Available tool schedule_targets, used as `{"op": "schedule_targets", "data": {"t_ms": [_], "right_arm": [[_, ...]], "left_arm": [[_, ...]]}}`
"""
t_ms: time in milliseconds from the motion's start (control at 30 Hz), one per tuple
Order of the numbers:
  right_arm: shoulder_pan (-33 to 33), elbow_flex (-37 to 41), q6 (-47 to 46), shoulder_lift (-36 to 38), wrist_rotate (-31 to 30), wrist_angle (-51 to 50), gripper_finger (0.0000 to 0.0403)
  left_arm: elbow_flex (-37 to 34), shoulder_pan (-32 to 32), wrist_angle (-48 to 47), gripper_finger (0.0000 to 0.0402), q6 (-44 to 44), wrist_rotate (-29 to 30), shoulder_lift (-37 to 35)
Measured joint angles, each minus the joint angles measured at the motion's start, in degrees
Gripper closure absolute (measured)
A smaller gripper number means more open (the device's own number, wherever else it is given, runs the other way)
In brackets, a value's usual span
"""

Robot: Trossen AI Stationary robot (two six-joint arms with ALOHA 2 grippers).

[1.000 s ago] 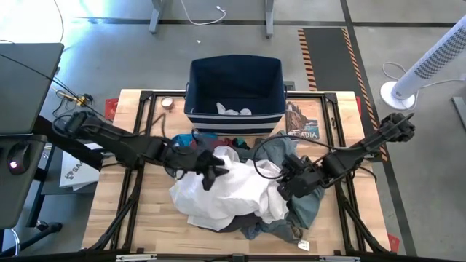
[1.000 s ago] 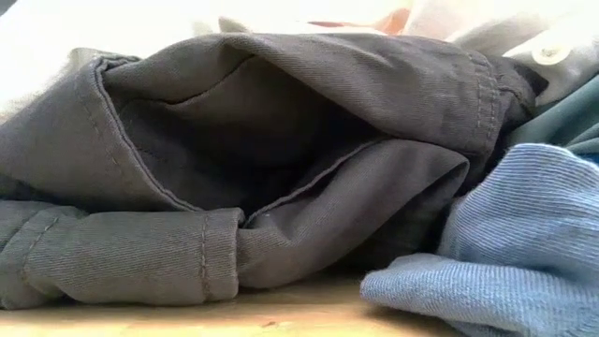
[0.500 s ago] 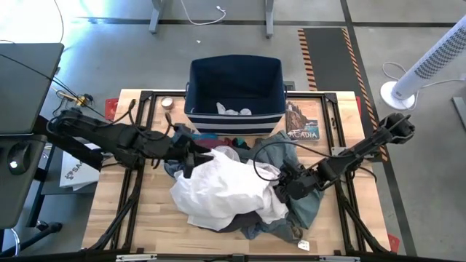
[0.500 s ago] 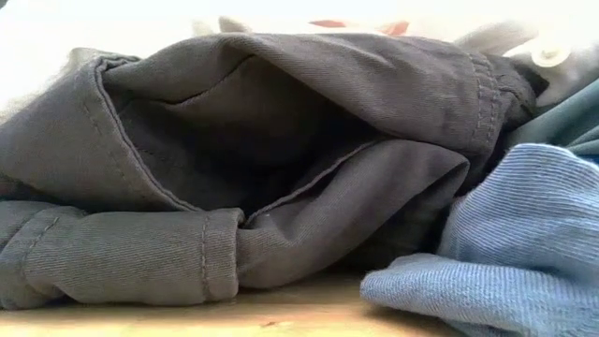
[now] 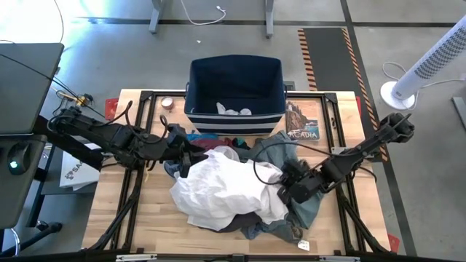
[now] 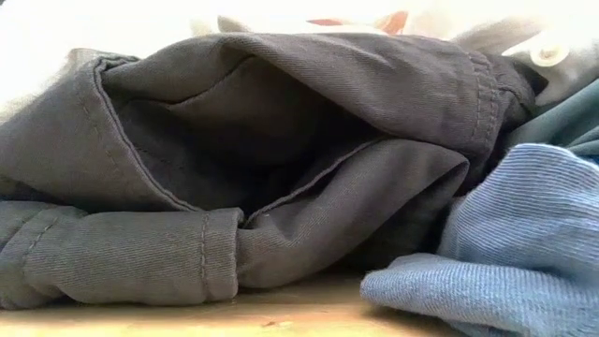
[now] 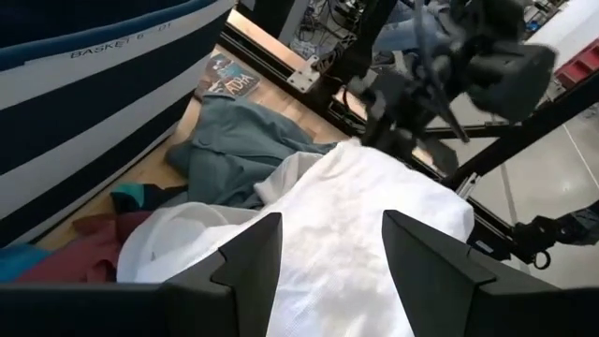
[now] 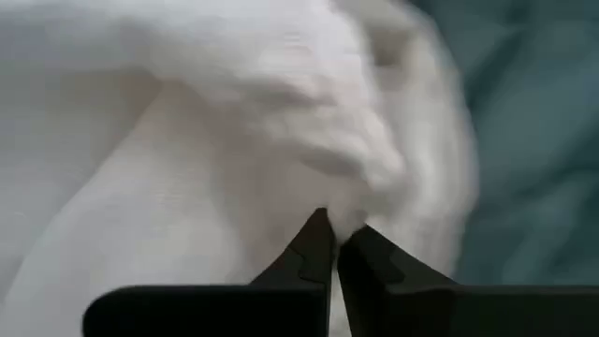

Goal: Sort clothes
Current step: Put the white polo into the blue laundry bin

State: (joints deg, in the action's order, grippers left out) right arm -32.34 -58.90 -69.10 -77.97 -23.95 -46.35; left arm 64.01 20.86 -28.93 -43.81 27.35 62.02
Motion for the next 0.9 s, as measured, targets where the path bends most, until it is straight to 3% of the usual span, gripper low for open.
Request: {"op": "schedule_targets", "data": {"t_ms": [167, 267, 400, 600, 733, 900], "right_arm": [[-2.5, -10.6, -6.1, 0.0, -1.1, -26.0, 0.04], [-4.3, -14.8, -7.4, 0.1, -1.5, -32.2, 0.0397], [-5.6, -17.0, -6.7, 0.1, -1.5, -30.1, 0.0397], [-5.3, -16.0, -3.0, -0.1, 0.3, -17.5, 0.0382], [-3.9, -12.7, 0.8, -0.1, 4.0, -9.0, 0.0339], [-2.4, -8.6, 1.0, -0.1, 6.5, -6.3, 0.0274]], "left_arm": [[0.0, 0.0, -0.1, 0.0218, 0.0, 0.0, 0.0], [0.0, 0.0, 0.0, 0.0218, 0.0, -0.6, 0.0], [0.0, 0.0, 0.1, 0.0218, 0.0, -1.4, 0.2], [0.0, 0.2, 0.4, 0.0218, 0.0, -2.1, 0.6], [0.0, 0.3, 0.5, 0.0218, 0.0, -2.9, 0.6], [0.0, 0.3, 0.5, 0.0218, 0.1, -4.2, 0.6]]}}
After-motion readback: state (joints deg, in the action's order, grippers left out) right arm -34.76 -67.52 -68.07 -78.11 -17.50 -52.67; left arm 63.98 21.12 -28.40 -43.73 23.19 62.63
